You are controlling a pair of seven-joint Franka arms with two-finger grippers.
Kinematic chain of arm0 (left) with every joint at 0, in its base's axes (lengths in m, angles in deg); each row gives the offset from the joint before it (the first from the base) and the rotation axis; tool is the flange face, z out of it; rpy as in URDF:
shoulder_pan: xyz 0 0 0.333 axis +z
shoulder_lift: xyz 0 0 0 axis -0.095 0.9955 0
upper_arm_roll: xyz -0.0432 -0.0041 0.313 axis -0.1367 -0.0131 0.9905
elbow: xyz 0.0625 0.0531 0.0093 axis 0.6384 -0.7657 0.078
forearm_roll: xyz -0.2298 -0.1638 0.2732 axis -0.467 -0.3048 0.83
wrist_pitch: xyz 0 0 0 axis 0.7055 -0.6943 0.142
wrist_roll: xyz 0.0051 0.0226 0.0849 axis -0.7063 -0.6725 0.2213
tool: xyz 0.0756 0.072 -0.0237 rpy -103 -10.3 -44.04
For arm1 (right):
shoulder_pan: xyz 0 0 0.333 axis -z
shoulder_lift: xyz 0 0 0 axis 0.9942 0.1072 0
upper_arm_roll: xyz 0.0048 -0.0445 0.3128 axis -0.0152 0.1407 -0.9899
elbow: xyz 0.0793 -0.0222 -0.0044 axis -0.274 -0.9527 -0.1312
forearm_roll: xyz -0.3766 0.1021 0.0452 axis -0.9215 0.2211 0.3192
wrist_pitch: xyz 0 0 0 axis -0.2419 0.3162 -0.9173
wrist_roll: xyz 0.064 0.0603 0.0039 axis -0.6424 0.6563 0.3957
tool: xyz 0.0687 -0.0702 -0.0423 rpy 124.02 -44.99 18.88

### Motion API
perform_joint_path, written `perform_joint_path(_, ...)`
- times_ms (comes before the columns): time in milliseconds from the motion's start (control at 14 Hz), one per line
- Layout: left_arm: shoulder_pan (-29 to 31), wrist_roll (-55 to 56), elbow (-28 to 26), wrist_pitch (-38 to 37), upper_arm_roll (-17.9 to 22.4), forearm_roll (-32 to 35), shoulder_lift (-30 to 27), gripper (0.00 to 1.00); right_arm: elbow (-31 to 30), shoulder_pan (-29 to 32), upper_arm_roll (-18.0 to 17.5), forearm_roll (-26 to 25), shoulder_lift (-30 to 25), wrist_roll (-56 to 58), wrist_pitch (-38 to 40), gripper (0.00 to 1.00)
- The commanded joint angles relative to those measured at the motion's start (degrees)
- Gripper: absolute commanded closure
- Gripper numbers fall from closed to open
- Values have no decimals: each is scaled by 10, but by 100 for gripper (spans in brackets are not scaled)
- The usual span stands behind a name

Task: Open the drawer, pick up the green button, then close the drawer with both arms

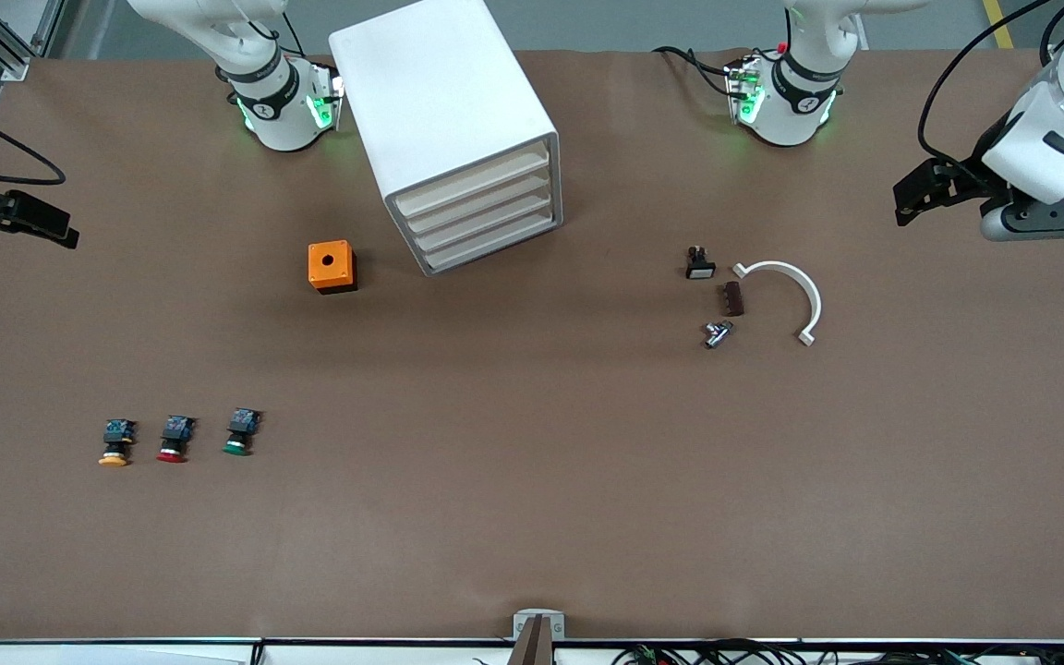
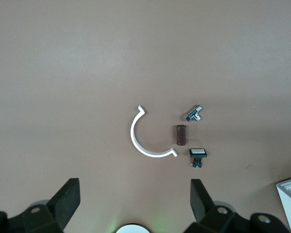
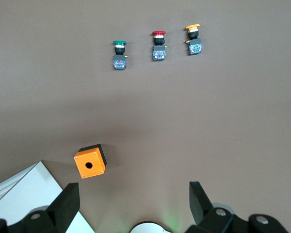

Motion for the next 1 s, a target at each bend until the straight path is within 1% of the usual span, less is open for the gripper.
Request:
perform_joint_path(0, 6, -8, -32, 14, -1, -5, -21, 0, -1, -1, -5, -1, -20, 7, -7, 0)
perform_joint_path(143, 6, -11, -35, 18, -1, -5, -22, 0, -3, 4, -3, -2, -23, 74, -7, 0)
perform_joint_path(429, 9, -20, -41, 30, 4, -1, -40, 0, -51, 5, -3, 5, -63, 75, -30, 0)
perform_joint_path(571, 31, -59, -28, 33, 4, -4, -29, 0, -92, 7, -2, 14, -93, 75, -52, 0)
perform_joint_path(643, 33, -62, -19, 32, 4, -4, -19, 0, -106, 12, -2, 18, -104, 74, -58, 0)
perform_joint_path(857, 31, -55, -18, 32, 4, -4, -15, 0, -107, 13, -2, 18, -108, 63, -56, 0)
perform_joint_path(929, 32, -53, -9, 32, 4, -4, -9, 0, -106, 12, -2, 18, -108, 58, -56, 0)
